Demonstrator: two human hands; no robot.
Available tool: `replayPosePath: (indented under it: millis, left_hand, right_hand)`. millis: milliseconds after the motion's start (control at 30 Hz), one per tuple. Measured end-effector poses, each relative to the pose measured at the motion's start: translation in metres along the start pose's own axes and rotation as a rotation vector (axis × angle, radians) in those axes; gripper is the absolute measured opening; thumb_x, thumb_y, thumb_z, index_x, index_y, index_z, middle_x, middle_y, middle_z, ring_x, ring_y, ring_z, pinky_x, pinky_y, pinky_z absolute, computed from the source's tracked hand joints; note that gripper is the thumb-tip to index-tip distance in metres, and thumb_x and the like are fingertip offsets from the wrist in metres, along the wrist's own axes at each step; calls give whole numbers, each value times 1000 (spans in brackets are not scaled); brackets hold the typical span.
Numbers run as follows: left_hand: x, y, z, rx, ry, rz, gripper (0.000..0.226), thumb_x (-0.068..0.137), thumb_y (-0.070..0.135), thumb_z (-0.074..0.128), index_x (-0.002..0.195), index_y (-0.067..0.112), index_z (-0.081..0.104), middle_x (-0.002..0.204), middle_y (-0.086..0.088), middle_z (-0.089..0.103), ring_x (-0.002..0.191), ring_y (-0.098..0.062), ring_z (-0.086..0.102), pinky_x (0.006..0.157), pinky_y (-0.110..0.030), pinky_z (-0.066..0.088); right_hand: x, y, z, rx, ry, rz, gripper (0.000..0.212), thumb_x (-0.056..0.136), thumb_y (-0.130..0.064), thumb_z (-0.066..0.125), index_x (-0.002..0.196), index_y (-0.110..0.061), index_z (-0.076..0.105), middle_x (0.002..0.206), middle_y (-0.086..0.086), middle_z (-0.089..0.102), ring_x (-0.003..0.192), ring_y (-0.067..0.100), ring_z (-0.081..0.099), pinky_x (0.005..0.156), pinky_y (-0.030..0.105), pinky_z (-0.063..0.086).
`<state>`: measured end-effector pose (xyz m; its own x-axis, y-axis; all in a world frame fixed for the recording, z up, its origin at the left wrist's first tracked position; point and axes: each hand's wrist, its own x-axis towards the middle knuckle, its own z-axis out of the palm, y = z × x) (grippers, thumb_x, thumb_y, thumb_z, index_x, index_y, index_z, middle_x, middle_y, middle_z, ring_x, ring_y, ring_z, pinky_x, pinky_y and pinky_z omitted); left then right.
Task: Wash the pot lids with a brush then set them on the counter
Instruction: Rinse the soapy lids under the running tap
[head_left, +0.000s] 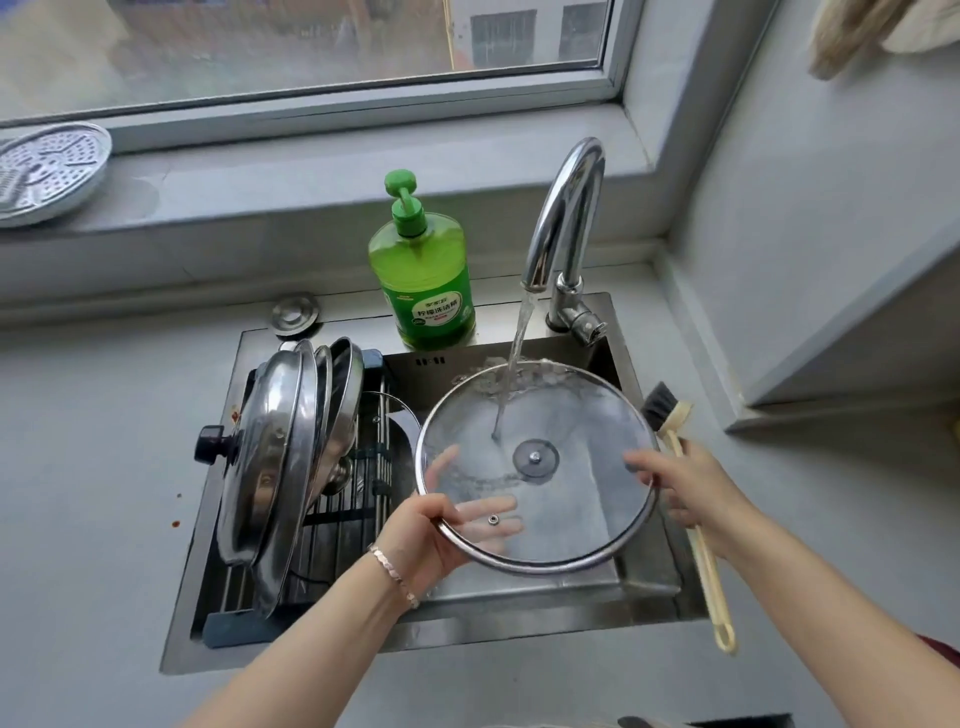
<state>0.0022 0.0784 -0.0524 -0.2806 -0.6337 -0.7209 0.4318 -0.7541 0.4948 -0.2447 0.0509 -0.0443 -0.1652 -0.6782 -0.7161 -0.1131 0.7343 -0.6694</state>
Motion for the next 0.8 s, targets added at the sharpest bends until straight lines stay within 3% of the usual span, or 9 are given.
replayPosePath:
  millis: [100,200,333,433,500,567,633,700,800]
  left_hand:
    - [5,1,1,6,-7,-11,65,80,-15,20,127,25,41,97,-32,66,73,-40,69,54,-35,58]
    - [22,1,3,228,246,86,54,91,-6,38,142,5,21,108,-27,57,64,-24,66,55,-31,55]
    - [15,-9,12,1208,163,373,72,78,52,63,137,23,33,148,2,23,137,-15,25,113,-39,26]
    - [7,-15,27,1557,-102,472,51,74,57,65,111,28,46,140,10,38,128,-9,35,109,-31,31]
    - [13,-18,30,1759,-48,851,33,81,48,60,97,23,46,116,2,59,101,-17,56,86,-34,50]
    - [22,-24,27,1675,3,1215,16,85,35,53,84,20,45,95,-4,68,84,-20,65,63,-31,55]
    - [26,-26,26,1460,84,1272,17,84,31,53,87,15,59,83,-3,71,74,-10,66,57,-23,53]
    - [19,-13,31,1141,195,1078,30,82,38,54,82,11,66,67,-1,64,57,-4,58,53,-20,49]
    - [17,14,37,507,290,702,23,88,27,58,72,11,58,84,-19,68,74,-28,68,64,-38,58]
  right_hand:
    - [1,-8,2,227,-167,65,15,85,-5,39,71,-9,39,74,19,70,24,3,19,26,9,13]
    - [-2,-18,10,280,-118,33,29,82,6,32,61,-13,30,42,12,57,33,12,42,24,10,12]
    - [0,-26,25,224,-64,86,15,79,9,35,78,-6,36,73,32,62,31,11,42,25,13,19]
    - [-2,-35,36,152,-75,80,16,79,9,40,73,-6,39,81,32,62,25,5,27,27,13,21]
    - [-4,-39,42,110,-90,65,14,78,7,44,72,-6,41,81,30,63,28,5,29,28,13,21]
    - [-9,-43,44,105,-117,41,11,80,0,53,74,-5,44,82,29,59,29,4,28,28,14,21]
    - [-15,-48,40,138,-150,-21,20,86,-20,62,81,-6,48,81,25,58,31,3,25,29,13,20]
    - [-16,-52,34,141,-133,-115,28,93,-40,51,94,-13,51,77,21,64,30,3,24,29,13,19]
    - [-5,-43,27,-176,61,-414,34,100,-34,33,133,-39,39,71,7,65,44,8,44,47,21,34]
